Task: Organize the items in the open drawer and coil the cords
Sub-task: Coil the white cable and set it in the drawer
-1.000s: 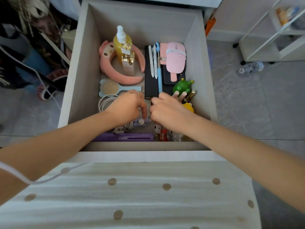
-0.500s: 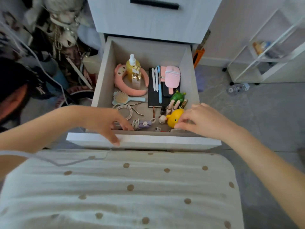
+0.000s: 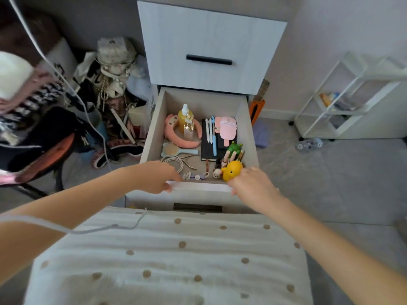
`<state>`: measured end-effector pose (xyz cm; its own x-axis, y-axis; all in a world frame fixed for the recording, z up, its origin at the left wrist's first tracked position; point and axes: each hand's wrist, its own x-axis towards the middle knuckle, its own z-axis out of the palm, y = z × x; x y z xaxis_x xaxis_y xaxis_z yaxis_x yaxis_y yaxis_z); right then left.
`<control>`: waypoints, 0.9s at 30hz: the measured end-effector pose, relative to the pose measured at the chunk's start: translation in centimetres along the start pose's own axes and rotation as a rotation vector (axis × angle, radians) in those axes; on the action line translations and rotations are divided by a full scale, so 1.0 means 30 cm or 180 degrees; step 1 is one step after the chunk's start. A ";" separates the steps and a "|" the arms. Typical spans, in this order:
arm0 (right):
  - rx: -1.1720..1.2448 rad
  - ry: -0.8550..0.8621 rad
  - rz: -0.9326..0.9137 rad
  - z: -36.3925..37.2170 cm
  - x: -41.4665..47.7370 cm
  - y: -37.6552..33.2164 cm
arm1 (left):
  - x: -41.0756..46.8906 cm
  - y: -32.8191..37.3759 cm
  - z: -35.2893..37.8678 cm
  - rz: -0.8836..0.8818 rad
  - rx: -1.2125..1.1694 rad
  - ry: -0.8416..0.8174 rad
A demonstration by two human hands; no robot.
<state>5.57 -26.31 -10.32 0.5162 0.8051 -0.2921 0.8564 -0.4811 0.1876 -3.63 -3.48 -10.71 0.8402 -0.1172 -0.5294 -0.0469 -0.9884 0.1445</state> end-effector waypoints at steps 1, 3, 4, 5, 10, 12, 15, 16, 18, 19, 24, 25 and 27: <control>-0.0036 0.0016 0.0051 0.009 -0.004 -0.007 | 0.002 0.001 0.003 -0.0001 -0.0023 0.0018; -0.0100 0.0063 0.0130 0.013 -0.003 -0.013 | 0.007 -0.001 -0.002 -0.0024 -0.0085 0.0050; -0.0088 0.0063 0.0178 0.020 0.001 -0.014 | 0.011 -0.004 -0.001 -0.0046 -0.0132 0.0039; -0.0068 0.0104 0.0213 0.019 0.012 -0.008 | 0.016 -0.010 -0.014 -0.0065 -0.0158 0.0055; -0.0019 0.0151 0.0343 0.014 0.091 0.033 | 0.067 -0.053 -0.062 -0.0075 -0.0296 0.0134; 0.0003 0.0226 0.0400 0.013 0.122 0.056 | 0.095 -0.065 -0.079 -0.0128 -0.0363 0.0202; 0.0022 0.0333 0.0435 0.007 0.194 0.094 | 0.149 -0.101 -0.116 -0.0265 -0.0396 0.0302; 0.0051 0.0356 0.0466 0.001 0.212 0.102 | 0.165 -0.111 -0.125 -0.0293 -0.0412 0.0339; 0.0073 0.0438 0.0517 -0.011 0.266 0.130 | 0.210 -0.139 -0.161 -0.0329 -0.0437 0.0415; 0.0075 0.0456 0.0544 -0.017 0.287 0.143 | 0.229 -0.150 -0.176 -0.0341 -0.0450 0.0427; 0.0062 0.0512 0.0580 -0.058 0.396 0.218 | 0.321 -0.219 -0.266 -0.0373 -0.0457 0.0496; 0.0039 0.0516 0.0573 -0.065 0.413 0.229 | 0.336 -0.233 -0.274 -0.0354 -0.0445 0.0518; 0.0035 0.0527 0.0567 -0.073 0.444 0.254 | 0.371 -0.260 -0.286 -0.0325 -0.0382 0.0581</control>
<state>18.96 -18.49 -10.71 0.6510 0.7528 -0.0973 0.7526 -0.6235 0.2117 10.73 3.75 -10.56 0.9215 0.0129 -0.3881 0.0987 -0.9744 0.2020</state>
